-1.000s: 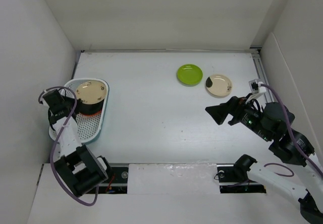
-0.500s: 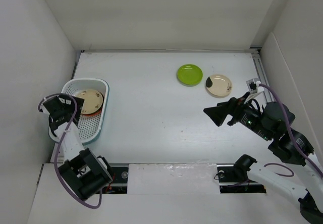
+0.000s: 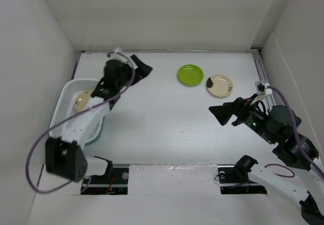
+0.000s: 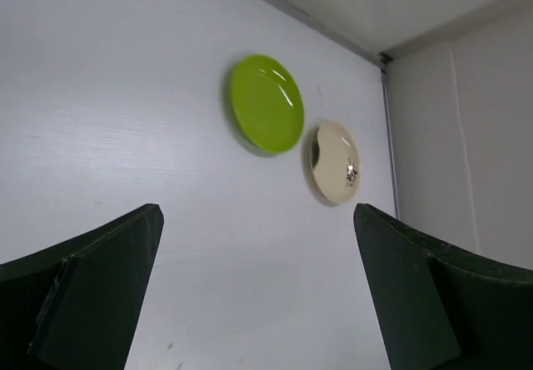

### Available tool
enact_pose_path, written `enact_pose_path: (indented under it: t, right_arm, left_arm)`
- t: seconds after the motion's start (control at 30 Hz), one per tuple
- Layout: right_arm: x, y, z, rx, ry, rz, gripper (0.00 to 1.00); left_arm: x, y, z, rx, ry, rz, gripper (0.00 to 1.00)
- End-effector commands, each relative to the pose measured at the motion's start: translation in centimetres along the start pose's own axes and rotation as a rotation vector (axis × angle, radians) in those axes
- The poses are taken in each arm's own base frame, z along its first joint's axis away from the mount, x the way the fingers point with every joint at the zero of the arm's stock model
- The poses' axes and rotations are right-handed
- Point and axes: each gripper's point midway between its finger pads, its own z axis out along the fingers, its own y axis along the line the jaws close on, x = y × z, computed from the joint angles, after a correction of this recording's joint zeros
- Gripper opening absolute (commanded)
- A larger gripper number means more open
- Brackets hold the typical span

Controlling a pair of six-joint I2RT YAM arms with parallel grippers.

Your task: Place the plates into the plastic bin on the countertop

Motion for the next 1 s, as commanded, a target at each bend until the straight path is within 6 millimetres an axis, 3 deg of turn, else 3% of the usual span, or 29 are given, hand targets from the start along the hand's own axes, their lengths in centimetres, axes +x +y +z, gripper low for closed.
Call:
enact_pose_path:
  t: [0.0,0.03,0.07,0.1,0.13,0.17,0.2,0.27,0.37,0.4,0.43,0.5,0.6,0.63,0.67,0.77,0.8,0.97]
  right_arm:
    - [-2.4,0.2,-1.8,0.016,-0.083,0.029,1.00]
    - [-2.6,0.4,-2.1,0.014,-0.085,0.039,1.00]
    - [-2.6,0.1,-2.4,0.026,-0.090,0.039,1.00]
    - [-2.7,0.2,-3.1,0.026,-0.090,0.048,1.00]
    - [-3.0,0.1,-3.3,0.035,-0.096,0.048,1.00]
    - [-3.0,0.1,-3.7,0.032,-0.100,0.049,1.00]
    - [-3.0,0.1,-3.7,0.032,-0.100,0.049,1.00]
    - [-3.1,0.1,-4.8,0.023,-0.113,0.051,1.00]
    - [-3.0,-0.1,-5.0,0.030,-0.121,0.060,1.00]
    - [-2.9,-0.5,-5.0,0.040,-0.126,0.061,1.00]
    - [-2.9,-0.5,-5.0,0.040,-0.126,0.061,1.00]
    - [-2.7,-0.8,-4.8,0.053,-0.122,0.070,1.00]
    - [-2.8,-0.7,-5.0,0.052,-0.124,0.071,1.00]
    - [-2.6,-0.8,-5.0,0.058,-0.115,0.069,1.00]
    - [-2.9,-0.7,-5.2,0.053,-0.122,0.070,1.00]
    - [-3.3,-0.6,-5.6,0.063,-0.127,0.071,1.00]
    - [-3.8,-0.3,-5.9,0.054,-0.140,0.072,1.00]
    - [-4.4,0.1,-7.0,0.029,-0.159,0.076,1.00]
  left_arm:
    - [4.2,-3.7,6.4,0.039,0.079,-0.002,1.00]
    - [6.4,-3.3,9.4,0.047,0.123,-0.009,1.00]
    - [8.2,-4.1,10.5,0.059,0.157,-0.009,1.00]
    - [9.2,-4.3,12.9,0.055,0.175,-0.014,1.00]
    - [8.6,-6.0,12.9,0.087,0.163,-0.019,1.00]
    - [10.5,-4.2,15.1,0.041,0.201,-0.028,1.00]
    - [10.0,-5.0,16.2,0.055,0.189,-0.039,1.00]
    - [11.9,-4.1,18.4,0.057,0.226,-0.075,1.00]
    - [12.4,-4.7,20.5,0.091,0.227,-0.124,1.00]
    - [14.2,-3.6,21.7,0.085,0.272,-0.140,0.98]
    - [14.0,-4.4,22.4,0.108,0.269,-0.153,0.96]
    - [16.3,-3.4,23.8,0.099,0.314,-0.185,0.95]
    - [16.8,-3.4,25.1,0.107,0.320,-0.211,0.86]
    - [17.7,-2.3,25.7,0.078,0.329,-0.213,0.83]
    - [17.4,-2.6,26.1,0.086,0.323,-0.212,0.73]
    - [18.7,-1.3,27.1,0.045,0.351,-0.214,0.62]
    - [18.0,-2.2,27.5,0.059,0.341,-0.213,0.56]
    - [19.5,-0.7,28.9,0.010,0.375,-0.216,0.23]
